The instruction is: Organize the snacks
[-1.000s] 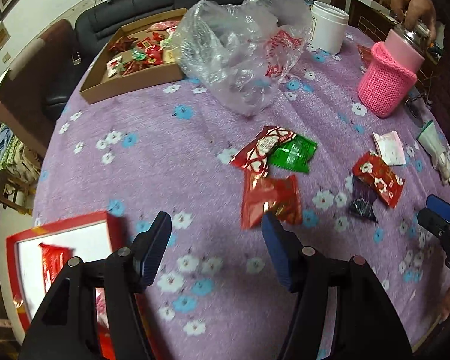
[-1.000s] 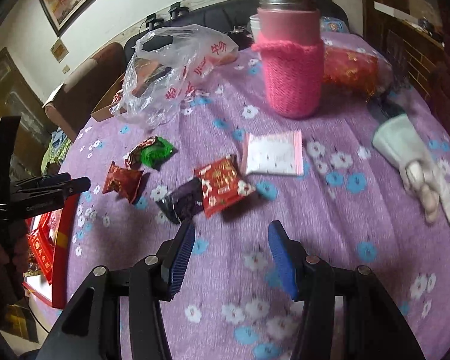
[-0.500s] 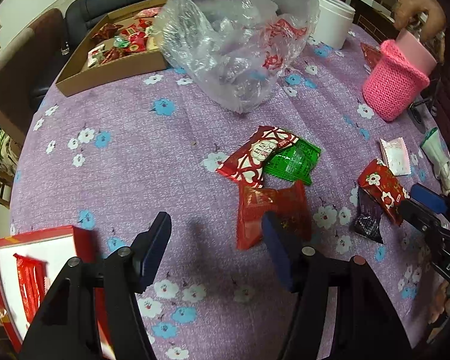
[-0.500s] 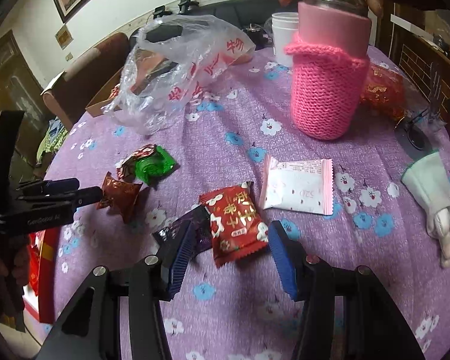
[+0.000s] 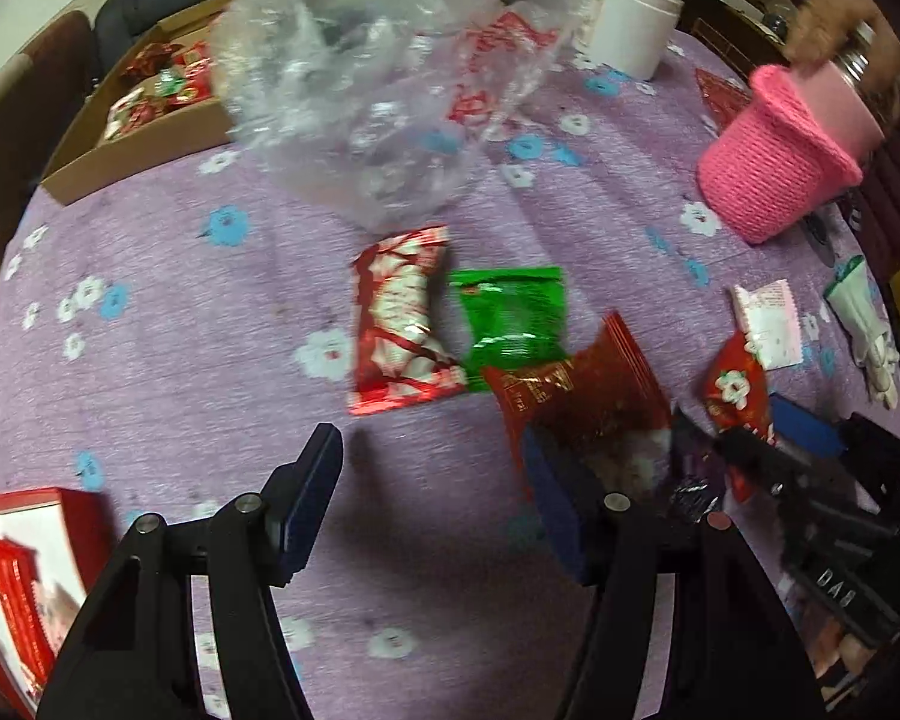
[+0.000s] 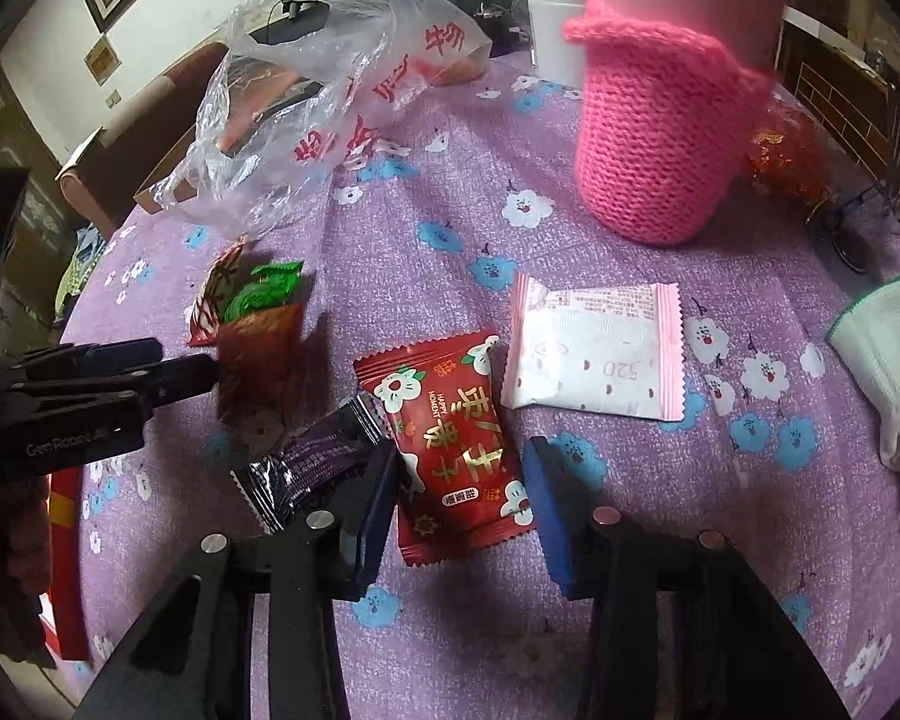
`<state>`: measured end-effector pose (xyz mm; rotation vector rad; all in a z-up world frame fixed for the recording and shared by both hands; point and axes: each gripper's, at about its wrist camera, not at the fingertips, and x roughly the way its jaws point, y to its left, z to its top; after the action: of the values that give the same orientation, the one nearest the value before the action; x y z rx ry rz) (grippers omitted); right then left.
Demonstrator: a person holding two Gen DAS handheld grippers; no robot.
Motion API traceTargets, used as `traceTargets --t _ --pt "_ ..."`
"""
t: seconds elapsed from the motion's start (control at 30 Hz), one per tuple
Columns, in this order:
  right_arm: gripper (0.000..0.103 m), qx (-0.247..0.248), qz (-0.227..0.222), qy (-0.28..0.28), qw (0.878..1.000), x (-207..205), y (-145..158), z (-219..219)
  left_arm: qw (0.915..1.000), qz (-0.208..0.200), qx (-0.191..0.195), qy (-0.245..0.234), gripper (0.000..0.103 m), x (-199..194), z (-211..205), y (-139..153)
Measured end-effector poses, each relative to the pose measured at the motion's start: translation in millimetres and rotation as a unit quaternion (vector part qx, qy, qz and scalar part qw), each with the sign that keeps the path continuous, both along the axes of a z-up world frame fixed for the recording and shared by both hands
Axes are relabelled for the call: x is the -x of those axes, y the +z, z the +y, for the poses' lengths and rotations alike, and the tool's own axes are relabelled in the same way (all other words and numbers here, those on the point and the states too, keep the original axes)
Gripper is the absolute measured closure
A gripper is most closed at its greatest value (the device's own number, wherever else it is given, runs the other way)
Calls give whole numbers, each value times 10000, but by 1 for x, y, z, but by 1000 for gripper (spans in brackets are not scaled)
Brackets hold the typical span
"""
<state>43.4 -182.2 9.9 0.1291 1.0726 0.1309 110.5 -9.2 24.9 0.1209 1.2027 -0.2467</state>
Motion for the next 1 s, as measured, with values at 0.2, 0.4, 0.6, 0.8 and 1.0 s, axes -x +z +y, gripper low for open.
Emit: traceTargets --t 0.2,0.4,0.6,0.8,1.0 --pt "61 -121 58 -72 9999 26 0 -11 9997 -101 147 -157 42 7 -15 17" --pt "60 -280 81 -146 9995 73 0 -25 9996 -205 137 -110 28 1 -31 24" --pt "60 -421 66 -224 9988 105 0 -31 9990 -277 -22 -339 28 -10 -56 18" --pt "60 -524 54 -316 9981 112 1 -32 9986 69 -262 -459 35 -14 -68 -13" --pt "60 -506 -25 -327 9982 116 1 -31 9967 -20 148 -796 87 -11 -58 -5"
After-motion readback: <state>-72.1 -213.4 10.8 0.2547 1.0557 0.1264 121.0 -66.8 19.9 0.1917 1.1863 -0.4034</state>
